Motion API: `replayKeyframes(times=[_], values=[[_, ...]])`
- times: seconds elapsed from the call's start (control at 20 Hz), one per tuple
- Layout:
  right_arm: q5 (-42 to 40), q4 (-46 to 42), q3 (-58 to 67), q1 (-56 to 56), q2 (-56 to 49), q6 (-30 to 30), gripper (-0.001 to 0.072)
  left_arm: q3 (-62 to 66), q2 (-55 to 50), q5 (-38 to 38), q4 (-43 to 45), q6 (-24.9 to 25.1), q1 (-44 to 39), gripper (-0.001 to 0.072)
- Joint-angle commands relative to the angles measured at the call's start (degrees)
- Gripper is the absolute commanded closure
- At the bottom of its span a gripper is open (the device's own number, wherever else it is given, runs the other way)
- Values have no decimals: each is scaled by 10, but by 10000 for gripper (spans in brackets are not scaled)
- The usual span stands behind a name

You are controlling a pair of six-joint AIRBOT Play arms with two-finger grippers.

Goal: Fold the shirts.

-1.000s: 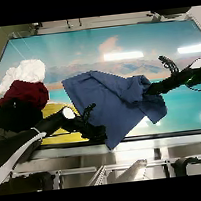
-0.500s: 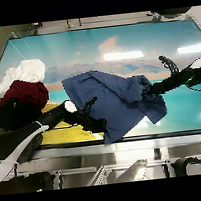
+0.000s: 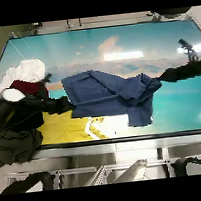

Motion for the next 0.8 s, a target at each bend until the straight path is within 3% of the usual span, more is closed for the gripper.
replayKeyframes(times=[0.0,0.2,0.4,0.6,0.75], values=[[4,78,4,-58,48,19,698,1,89,-49,24,25,133,693],[87,251,5,-70,125,-20,698,60,180,-106,-136,122,206,693],[75,356,80,-70,252,-36,698,249,252,-111,-229,129,266,693],[-40,281,200,-70,369,-31,698,487,254,-114,-233,129,330,691],[-108,115,223,-70,396,75,699,590,194,-129,-234,109,367,691]])
